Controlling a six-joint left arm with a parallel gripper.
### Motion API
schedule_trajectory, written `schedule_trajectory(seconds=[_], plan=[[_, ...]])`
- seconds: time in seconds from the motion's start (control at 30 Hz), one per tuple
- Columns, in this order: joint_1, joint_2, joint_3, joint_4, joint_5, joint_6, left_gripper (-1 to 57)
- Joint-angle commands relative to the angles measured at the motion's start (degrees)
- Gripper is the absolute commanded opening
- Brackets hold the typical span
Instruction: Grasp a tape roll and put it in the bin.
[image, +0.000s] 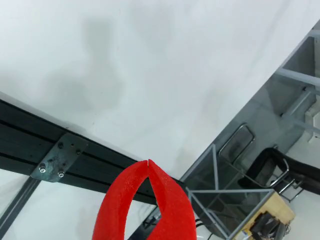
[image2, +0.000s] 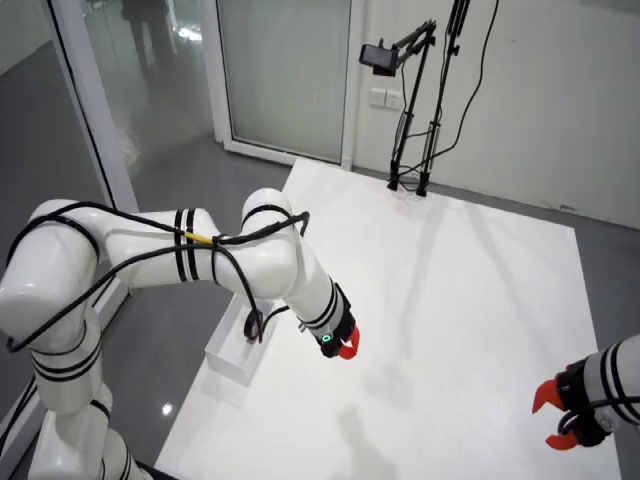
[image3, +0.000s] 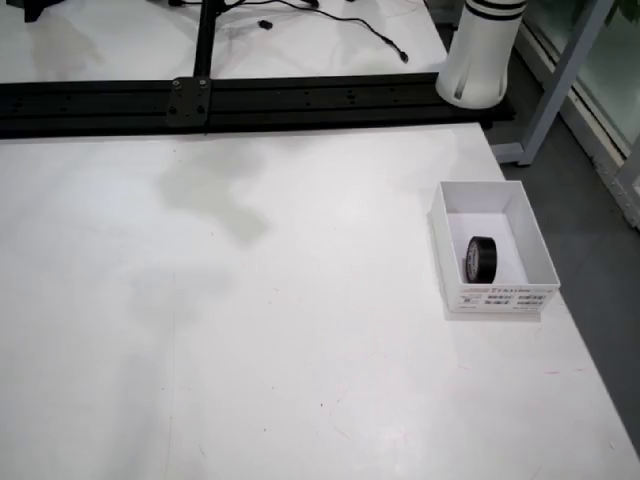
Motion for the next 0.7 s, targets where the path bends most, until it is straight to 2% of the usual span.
schedule_trajectory(seconds=[0.03,0.7], plan=[[1.20,0.00,0.00,0.00,0.00,0.09,-0.4],[0.41,0.00,0.00,0.00,0.00,0.09,-0.4]])
